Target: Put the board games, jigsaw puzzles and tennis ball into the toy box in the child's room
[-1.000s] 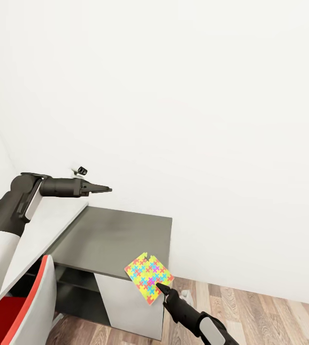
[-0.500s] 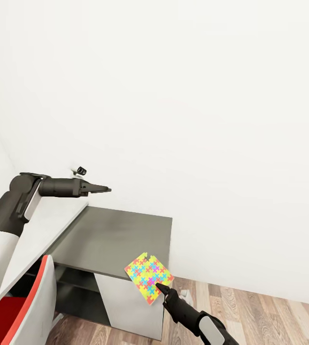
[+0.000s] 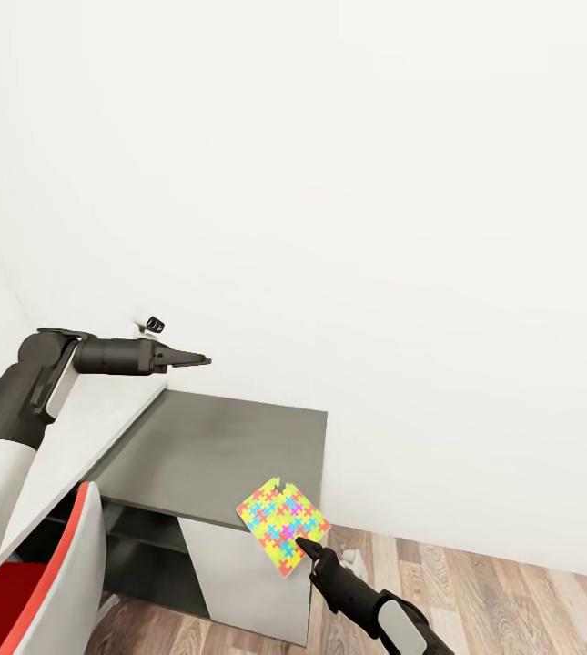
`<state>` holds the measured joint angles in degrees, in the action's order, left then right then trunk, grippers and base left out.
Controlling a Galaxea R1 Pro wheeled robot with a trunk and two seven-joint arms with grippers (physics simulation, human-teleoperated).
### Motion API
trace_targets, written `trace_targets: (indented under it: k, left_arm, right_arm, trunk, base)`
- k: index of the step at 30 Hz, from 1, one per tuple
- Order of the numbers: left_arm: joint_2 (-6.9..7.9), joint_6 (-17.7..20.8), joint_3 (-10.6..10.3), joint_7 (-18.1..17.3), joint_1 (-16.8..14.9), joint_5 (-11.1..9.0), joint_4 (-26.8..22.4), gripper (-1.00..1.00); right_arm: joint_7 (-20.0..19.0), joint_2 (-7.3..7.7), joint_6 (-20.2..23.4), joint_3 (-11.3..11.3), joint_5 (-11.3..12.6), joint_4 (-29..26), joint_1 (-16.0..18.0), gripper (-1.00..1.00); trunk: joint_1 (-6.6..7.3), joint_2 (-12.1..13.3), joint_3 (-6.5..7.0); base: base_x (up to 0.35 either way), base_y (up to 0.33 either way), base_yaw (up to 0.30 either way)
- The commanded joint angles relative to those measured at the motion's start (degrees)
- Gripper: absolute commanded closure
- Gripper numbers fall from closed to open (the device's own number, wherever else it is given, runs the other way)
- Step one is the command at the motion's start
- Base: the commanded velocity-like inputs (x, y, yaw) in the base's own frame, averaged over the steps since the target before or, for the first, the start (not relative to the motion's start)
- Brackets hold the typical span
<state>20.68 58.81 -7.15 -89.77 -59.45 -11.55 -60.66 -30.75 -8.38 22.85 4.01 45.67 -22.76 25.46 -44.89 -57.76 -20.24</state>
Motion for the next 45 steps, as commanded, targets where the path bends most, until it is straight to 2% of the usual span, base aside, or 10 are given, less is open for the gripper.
trace_targets:
  k: [1,16,23,29,45]
  left_arm:
    - [0.06,0.61,-0.15,-0.23,-0.06,-0.05,0.01,-1.00]
    - [0.06,0.61,-0.15,-0.23,-0.06,-0.05,0.01,-1.00]
    - [0.06,0.61,-0.15,-0.23,-0.06,-0.05,-0.05,-1.00]
    - [0.06,0.61,-0.15,-0.23,-0.06,-0.05,-0.07,-1.00]
    - [0.06,0.61,-0.15,-0.23,-0.06,-0.05,-0.08,-1.00]
  right_arm:
    - [-0.07,-0.06,0.54,0.41,0.21,-0.01,0.03,-1.00]
    - [0.80,-1.62,0.47,0.16,-0.03,-0.02,0.71,-1.00]
    - [1.47,-1.62,0.45,0.10,-0.13,0.00,0.81,-1.00]
    - [1.52,-1.62,0.44,0.04,-0.17,0.00,0.82,-1.00]
    - [1.57,-1.62,0.38,0.03,-0.23,0.00,0.82,-1.00]
  trunk:
    - [0.00,-0.05,-0.07]
    - [0.00,-0.05,-0.07]
    - [0.00,-0.05,-0.07]
    - [-1.32,-2.46,-1.15]
    - [-1.32,-2.46,-1.15]
  base:
    - [0.000,0.000,0.000]
    - [0.000,0.000,0.000]
    - [0.000,0.000,0.000]
    - [0.000,0.000,0.000]
    - [0.000,0.000,0.000]
